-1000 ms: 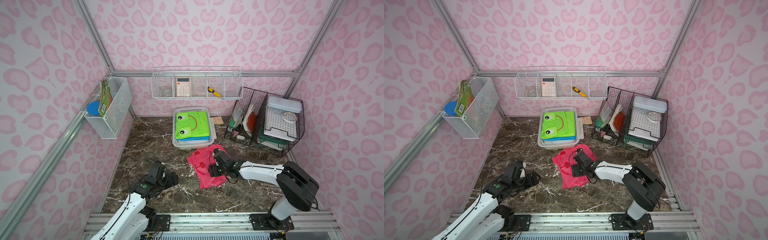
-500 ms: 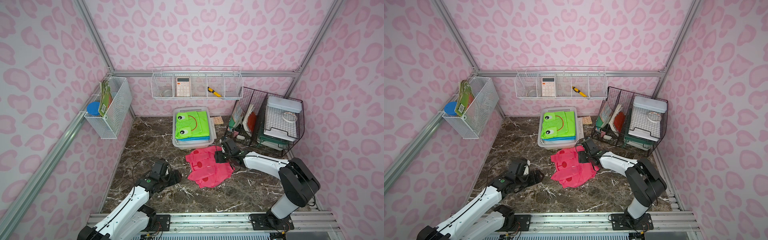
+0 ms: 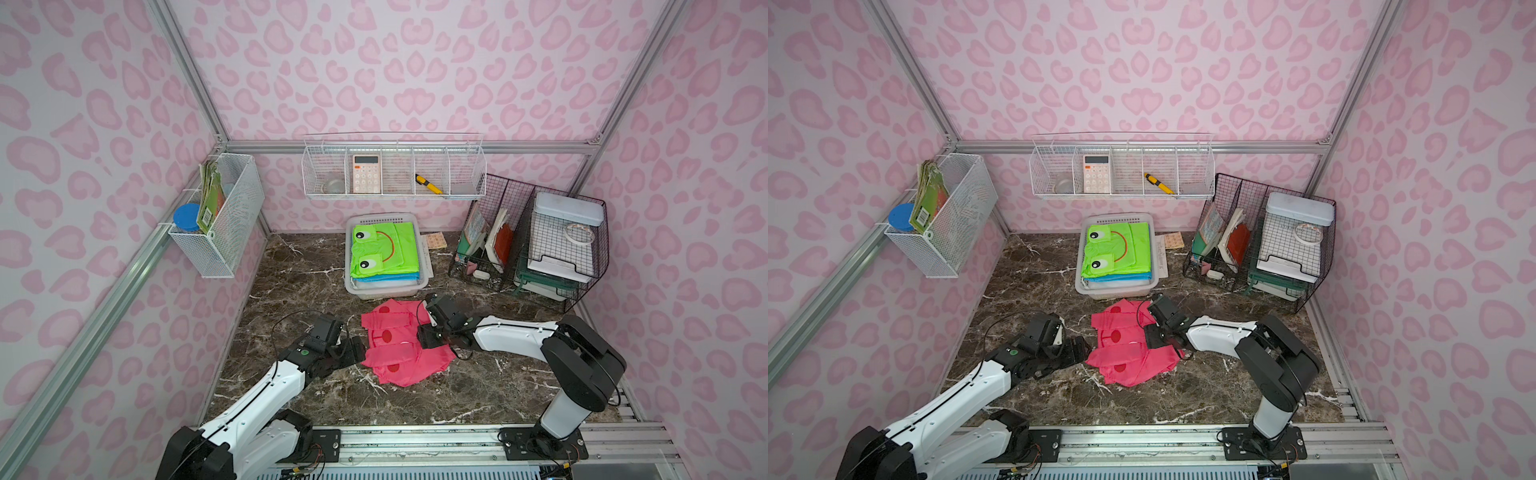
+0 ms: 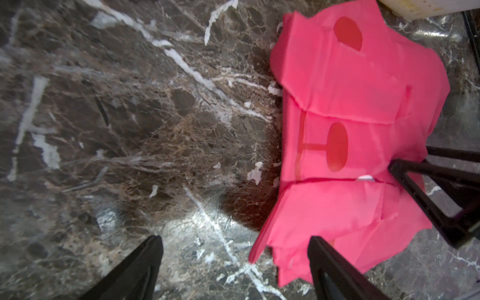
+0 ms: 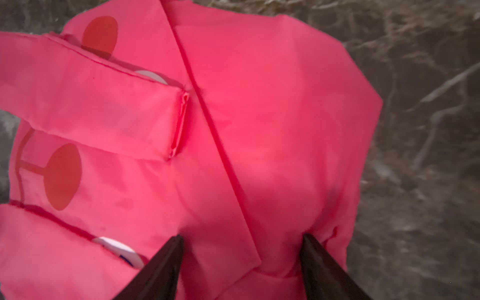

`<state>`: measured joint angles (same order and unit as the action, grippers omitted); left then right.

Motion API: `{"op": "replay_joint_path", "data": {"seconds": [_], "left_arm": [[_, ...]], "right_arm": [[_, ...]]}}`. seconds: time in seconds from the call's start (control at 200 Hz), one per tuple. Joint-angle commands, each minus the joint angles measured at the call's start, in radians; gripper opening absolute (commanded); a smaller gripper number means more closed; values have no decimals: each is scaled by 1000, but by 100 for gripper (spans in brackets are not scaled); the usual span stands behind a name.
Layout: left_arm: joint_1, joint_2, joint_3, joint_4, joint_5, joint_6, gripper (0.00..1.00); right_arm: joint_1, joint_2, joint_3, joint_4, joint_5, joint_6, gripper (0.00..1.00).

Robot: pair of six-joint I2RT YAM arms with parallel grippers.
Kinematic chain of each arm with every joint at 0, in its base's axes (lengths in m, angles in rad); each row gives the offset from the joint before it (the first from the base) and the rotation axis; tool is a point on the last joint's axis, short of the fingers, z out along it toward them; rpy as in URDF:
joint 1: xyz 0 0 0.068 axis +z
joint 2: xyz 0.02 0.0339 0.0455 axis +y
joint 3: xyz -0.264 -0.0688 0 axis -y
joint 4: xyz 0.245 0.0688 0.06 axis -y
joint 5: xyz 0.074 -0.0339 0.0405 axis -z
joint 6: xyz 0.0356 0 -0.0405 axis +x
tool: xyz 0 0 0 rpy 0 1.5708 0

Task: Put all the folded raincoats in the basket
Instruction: Move the raincoat to the center of the board.

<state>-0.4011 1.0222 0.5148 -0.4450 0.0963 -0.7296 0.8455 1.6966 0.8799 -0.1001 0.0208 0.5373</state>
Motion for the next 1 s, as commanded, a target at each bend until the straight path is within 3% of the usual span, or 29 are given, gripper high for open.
{"op": "replay_joint_path", "data": {"seconds": [0.0,0.19,0.405,0.59,0.83,0.995], "left_arm": [[4,32,29,-27,-52,28,92],[16,140,92,-4,-3,51,85],[-7,193,59,92,62,-3,81],[-13,253,49,134,76,-17,80],[-13,326,46,179,76,-14,76],[-15,374,47,216,89,-19,68]], "right_arm": [[43,-24,2,-5,-9,50,72],[-10,-147,-46,16,-22,75,75],[-150,-182,-131,129,-230,66,78],[-149,-142,-137,164,-268,53,79],[-79,-55,-102,141,-206,30,79],[-41,-9,-76,142,-194,42,76]]}}
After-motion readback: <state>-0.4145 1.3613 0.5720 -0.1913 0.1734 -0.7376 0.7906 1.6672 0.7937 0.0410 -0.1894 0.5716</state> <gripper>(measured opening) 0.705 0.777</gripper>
